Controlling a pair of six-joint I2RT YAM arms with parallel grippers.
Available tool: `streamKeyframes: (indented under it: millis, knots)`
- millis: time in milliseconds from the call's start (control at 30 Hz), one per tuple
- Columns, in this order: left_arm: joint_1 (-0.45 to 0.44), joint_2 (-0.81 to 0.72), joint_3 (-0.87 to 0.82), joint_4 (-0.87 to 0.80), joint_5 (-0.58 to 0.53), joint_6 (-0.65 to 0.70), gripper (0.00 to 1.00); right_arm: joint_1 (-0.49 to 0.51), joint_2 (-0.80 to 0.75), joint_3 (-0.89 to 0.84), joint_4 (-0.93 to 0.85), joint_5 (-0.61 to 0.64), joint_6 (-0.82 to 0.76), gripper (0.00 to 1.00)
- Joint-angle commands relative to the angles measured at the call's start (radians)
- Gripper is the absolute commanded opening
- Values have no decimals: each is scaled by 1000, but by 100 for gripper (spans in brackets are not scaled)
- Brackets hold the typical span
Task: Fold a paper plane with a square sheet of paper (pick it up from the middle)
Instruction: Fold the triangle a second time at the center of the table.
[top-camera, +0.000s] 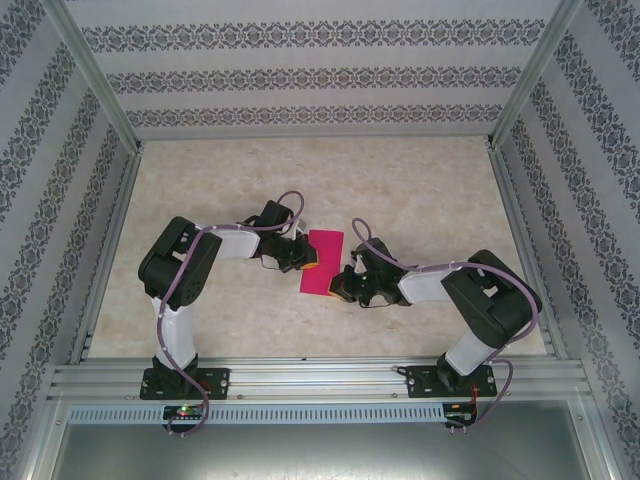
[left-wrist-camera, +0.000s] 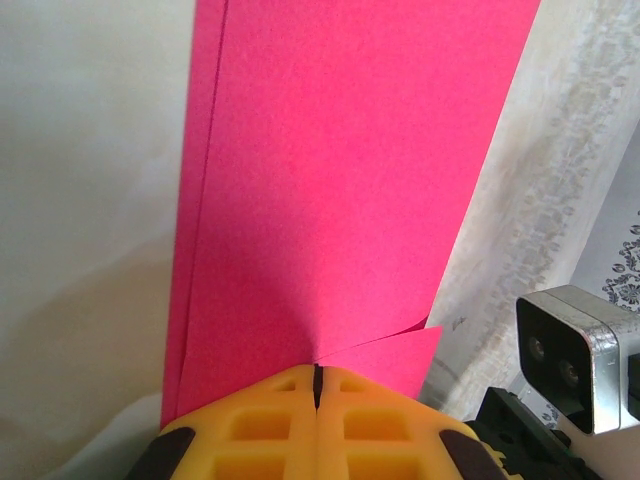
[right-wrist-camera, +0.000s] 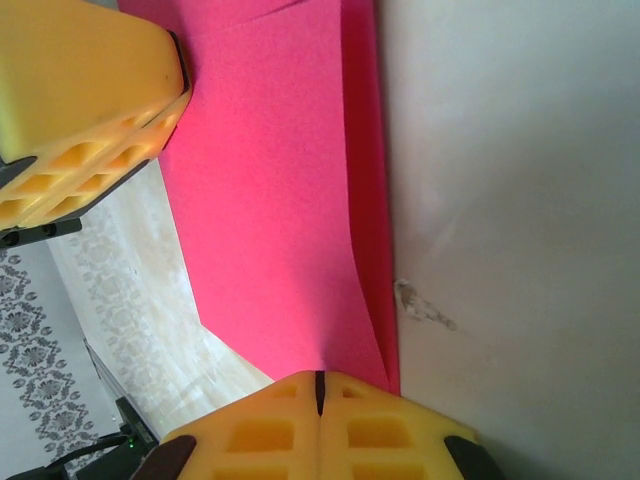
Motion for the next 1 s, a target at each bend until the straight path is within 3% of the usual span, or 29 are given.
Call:
streamKeyframes:
  millis: [0,167,367,633,967]
  knots:
    - [13,32,-26,-68,-90,10,6,5,-49,3,-57,27,3,5]
    - [14,35,-24,-68,-89,7,6,2,-103,47,-84,33,-12,5]
    - [13,39,-20,-71,-84,8,6,5,-27,105,-81,26,-14,5]
    - [13,29,-25,-73,-87,9,5,7,71,55,-72,37,-15,4]
    - [13,32,-30,-70,-91,6,5,13,-69,-29,-143,61,-29,6]
